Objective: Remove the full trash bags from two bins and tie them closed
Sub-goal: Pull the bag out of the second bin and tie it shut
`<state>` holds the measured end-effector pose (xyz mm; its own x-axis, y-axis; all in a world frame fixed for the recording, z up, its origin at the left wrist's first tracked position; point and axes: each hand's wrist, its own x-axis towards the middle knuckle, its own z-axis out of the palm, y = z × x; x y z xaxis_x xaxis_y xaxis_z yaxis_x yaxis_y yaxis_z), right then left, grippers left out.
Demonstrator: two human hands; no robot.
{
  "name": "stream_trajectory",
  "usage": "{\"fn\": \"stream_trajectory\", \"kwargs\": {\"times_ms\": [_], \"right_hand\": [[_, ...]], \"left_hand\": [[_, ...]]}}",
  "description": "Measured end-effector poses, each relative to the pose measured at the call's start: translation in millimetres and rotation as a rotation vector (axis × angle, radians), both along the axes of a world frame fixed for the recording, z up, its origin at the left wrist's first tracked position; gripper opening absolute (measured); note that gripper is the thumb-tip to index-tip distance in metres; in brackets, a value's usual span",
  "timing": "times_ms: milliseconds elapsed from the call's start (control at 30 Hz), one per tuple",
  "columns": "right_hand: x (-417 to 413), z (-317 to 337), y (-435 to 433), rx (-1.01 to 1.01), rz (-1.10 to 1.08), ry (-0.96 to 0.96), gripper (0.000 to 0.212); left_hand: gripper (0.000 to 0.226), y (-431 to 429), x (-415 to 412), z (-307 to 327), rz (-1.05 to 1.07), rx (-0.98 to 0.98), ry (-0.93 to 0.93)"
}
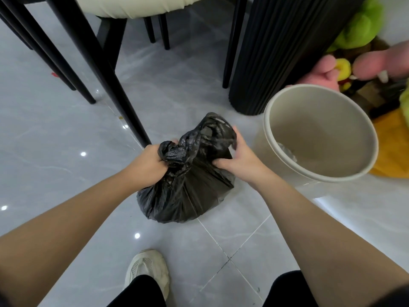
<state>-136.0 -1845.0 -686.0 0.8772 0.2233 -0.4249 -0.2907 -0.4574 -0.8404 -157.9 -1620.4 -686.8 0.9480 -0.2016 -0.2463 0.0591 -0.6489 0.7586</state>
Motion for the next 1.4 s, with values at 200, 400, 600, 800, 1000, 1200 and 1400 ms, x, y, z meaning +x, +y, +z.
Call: {"fn": "stream_trajectory", "kwargs": {"times_ms": [200,400,600,800,1000,1200,1400], "right_hand": [[0.9,2.8,16.7,0.051,-0.074,-0.091,0.023],[-2.5,19.9,24.6,0.244,-0.063,-0.080,0.024],[-10.0,24.4,33.5,0.184,0.102,-0.076,0.017],[-2.4,21.3,39.6,0.211,-0.231,-0.048,0.033],[3.9,21.4,39.5,0.315,-0.325,0.073,0.029],[2.9,21.1,24.8,0.167,0.041,-0.015,0.032],[5.7,30.1,22.5,0.139,-0.155,-0.143,0.026]], "left_hand": [[0.017,-2.9,9.5,6.9,0.093,0.070,0.031],[0.014,-4.7,19.6,34.2,0.309,-0.057,-0.039],[0.014,-7.3,25.3,40.3,0.247,-0.164,0.122],[0.070,-3.5,12.5,34.2,0.057,-0.279,0.159],[0.103,-6.5,-1.3,13.4,-0.298,0.757,-0.252],[0.015,1.6,7.6,20.7,0.062,0.297,-0.239],[0.003,2.9,7.7,37.8,0.111,0.156,-0.242]]}}
